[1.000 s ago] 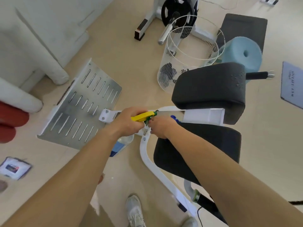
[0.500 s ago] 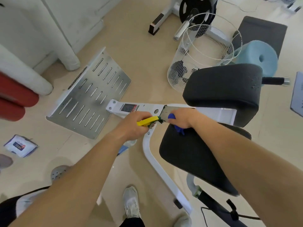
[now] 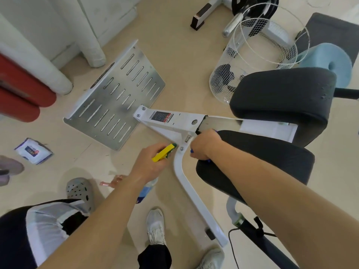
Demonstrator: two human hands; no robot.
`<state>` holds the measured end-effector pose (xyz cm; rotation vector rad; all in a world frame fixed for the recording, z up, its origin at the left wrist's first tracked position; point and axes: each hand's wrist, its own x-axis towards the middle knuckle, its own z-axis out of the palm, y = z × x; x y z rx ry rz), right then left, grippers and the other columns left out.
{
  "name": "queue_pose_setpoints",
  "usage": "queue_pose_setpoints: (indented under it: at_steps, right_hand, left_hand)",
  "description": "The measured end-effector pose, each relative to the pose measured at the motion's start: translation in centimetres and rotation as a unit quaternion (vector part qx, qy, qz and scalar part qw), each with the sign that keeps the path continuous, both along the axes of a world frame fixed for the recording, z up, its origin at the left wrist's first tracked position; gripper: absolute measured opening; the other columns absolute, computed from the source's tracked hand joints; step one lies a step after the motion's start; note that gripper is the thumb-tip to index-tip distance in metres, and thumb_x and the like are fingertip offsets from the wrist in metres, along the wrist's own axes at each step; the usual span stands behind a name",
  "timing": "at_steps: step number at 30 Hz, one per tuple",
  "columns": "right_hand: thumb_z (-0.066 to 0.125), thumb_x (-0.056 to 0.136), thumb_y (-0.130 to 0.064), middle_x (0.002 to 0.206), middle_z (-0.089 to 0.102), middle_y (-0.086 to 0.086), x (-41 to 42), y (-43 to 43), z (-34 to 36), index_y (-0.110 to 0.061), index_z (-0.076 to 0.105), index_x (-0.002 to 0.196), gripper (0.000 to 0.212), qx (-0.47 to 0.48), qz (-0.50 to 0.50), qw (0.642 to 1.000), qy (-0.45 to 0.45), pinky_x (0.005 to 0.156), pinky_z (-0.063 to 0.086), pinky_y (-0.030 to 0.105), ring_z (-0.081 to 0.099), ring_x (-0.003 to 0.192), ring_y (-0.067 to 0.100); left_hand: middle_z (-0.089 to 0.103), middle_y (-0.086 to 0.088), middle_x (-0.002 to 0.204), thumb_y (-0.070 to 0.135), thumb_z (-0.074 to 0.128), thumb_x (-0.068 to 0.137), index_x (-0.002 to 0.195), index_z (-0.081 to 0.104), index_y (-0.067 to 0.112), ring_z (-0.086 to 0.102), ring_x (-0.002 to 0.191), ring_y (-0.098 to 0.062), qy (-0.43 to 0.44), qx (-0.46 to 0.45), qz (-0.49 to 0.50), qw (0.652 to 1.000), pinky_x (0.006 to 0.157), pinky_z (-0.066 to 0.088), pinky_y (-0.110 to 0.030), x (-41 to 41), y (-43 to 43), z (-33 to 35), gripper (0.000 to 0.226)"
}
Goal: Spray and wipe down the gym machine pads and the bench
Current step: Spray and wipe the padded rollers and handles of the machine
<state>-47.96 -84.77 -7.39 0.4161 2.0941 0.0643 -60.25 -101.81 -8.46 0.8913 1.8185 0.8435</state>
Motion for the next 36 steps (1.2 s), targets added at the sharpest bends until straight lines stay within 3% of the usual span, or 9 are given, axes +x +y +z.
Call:
queue_pose_setpoints:
  at_steps: [3, 8, 13, 16, 20, 24, 27, 30, 36]
  right_hand:
    - [0.035, 0.103, -0.045, 0.071, 0.046, -0.003, -0.2, -4.5, 0.2, -0.024, 0.051, 0.095, 0.028, -0.085, 0.018, 0.996, -0.015, 0.080, 0.053, 0.037, 0.054, 0.074, 0.022]
    - [0.046, 0.101, -0.048, 0.081, 0.057, -0.001, 2.0, -8.9, 0.1, -0.022, 0.055, 0.094, 0.028, -0.085, 0.152, 0.985, -0.005, 0.064, 0.039, 0.032, 0.050, 0.066, 0.018]
    - [0.054, 0.092, -0.046, 0.081, 0.057, -0.002, 0.9, -4.1, 1.7, -0.024, 0.056, 0.095, 0.021, -0.067, 0.042, 0.994, 0.069, 0.060, 0.039, 0.032, 0.055, 0.073, 0.021]
    - [0.058, 0.088, -0.042, 0.095, 0.062, 0.001, 0.6, 0.1, 2.8, -0.024, 0.056, 0.095, 0.019, -0.033, -0.068, 0.991, 0.109, 0.067, 0.045, 0.034, 0.057, 0.080, 0.025]
    - [0.050, 0.096, -0.039, 0.118, 0.064, 0.004, 3.3, 5.0, 5.5, -0.027, 0.060, 0.124, 0.032, 0.014, -0.146, 0.977, 0.156, 0.072, 0.044, 0.036, 0.061, 0.099, 0.027]
    - [0.053, 0.091, -0.036, 0.099, 0.062, 0.005, 8.5, 6.0, 8.1, -0.021, 0.057, 0.093, 0.016, 0.040, -0.214, 0.949, 0.229, 0.069, 0.047, 0.038, 0.057, 0.084, 0.030]
    - [0.055, 0.085, -0.036, 0.094, 0.060, 0.000, 10.9, 4.5, 9.3, -0.026, 0.053, 0.082, 0.010, 0.032, -0.182, 0.946, 0.265, 0.065, 0.046, 0.036, 0.059, 0.081, 0.029]
    - [0.053, 0.082, -0.041, 0.090, 0.061, -0.001, 13.3, 2.3, 10.6, -0.026, 0.052, 0.081, 0.014, 0.046, -0.145, 0.938, 0.313, 0.058, 0.041, 0.032, 0.058, 0.078, 0.026]
    - [0.054, 0.089, -0.043, 0.091, 0.056, -0.004, 20.7, -3.2, 15.3, -0.024, 0.059, 0.086, 0.020, 0.063, -0.149, 0.889, 0.429, 0.066, 0.043, 0.035, 0.054, 0.086, 0.021]
  left_hand:
    - [0.068, -0.009, 0.077, 0.024, 0.049, 0.069, 0.085, 0.070, 0.022, 0.059, 0.069, -0.035, 0.010, -0.007, 0.016, 1.000, 0.062, 0.053, -0.054, 0.3, -0.6, -0.4, 0.026]
    - [0.069, -0.007, 0.076, 0.019, 0.050, 0.073, 0.085, 0.070, 0.027, 0.060, 0.067, -0.033, 0.014, 0.009, 0.029, 0.999, 0.061, 0.053, -0.052, 0.9, -0.3, 0.3, 0.024]
    - [0.071, 0.000, 0.078, 0.041, 0.049, 0.071, 0.090, 0.072, 0.025, 0.063, 0.072, -0.022, 0.010, 0.057, 0.042, 0.997, 0.066, 0.052, -0.040, 2.4, 1.2, 1.6, 0.034]
    - [0.072, 0.003, 0.082, 0.029, 0.053, 0.076, 0.097, 0.073, 0.024, 0.063, 0.073, -0.014, 0.028, 0.069, 0.032, 0.997, 0.065, 0.053, -0.037, 3.4, 1.7, 1.8, 0.030]
    - [0.073, 0.007, 0.089, 0.017, 0.056, 0.081, 0.103, 0.073, 0.024, 0.065, 0.078, -0.009, 0.038, 0.082, 0.013, 0.996, 0.065, 0.056, -0.029, 4.5, 1.7, 2.3, 0.028]
    - [0.072, 0.005, 0.088, 0.015, 0.057, 0.084, 0.102, 0.072, 0.023, 0.065, 0.078, -0.009, 0.051, 0.092, -0.007, 0.994, 0.064, 0.049, -0.017, 6.6, 0.8, 3.6, 0.024]
    - [0.071, 0.002, 0.084, 0.015, 0.054, 0.081, 0.101, 0.072, 0.023, 0.065, 0.076, -0.016, 0.059, 0.095, -0.008, 0.994, 0.065, 0.053, -0.029, 8.4, 0.0, 4.5, 0.027]
    - [0.067, 0.003, 0.076, 0.011, 0.052, 0.077, 0.096, 0.071, 0.022, 0.059, 0.071, -0.013, 0.071, 0.120, 0.006, 0.990, 0.059, 0.045, -0.020, 11.2, -1.8, 5.6, 0.029]
    - [0.070, 0.004, 0.080, -0.005, 0.055, 0.080, 0.094, 0.071, 0.023, 0.059, 0.077, -0.011, 0.108, 0.118, 0.034, 0.987, 0.059, 0.039, -0.010, 18.8, -6.6, 6.5, 0.035]
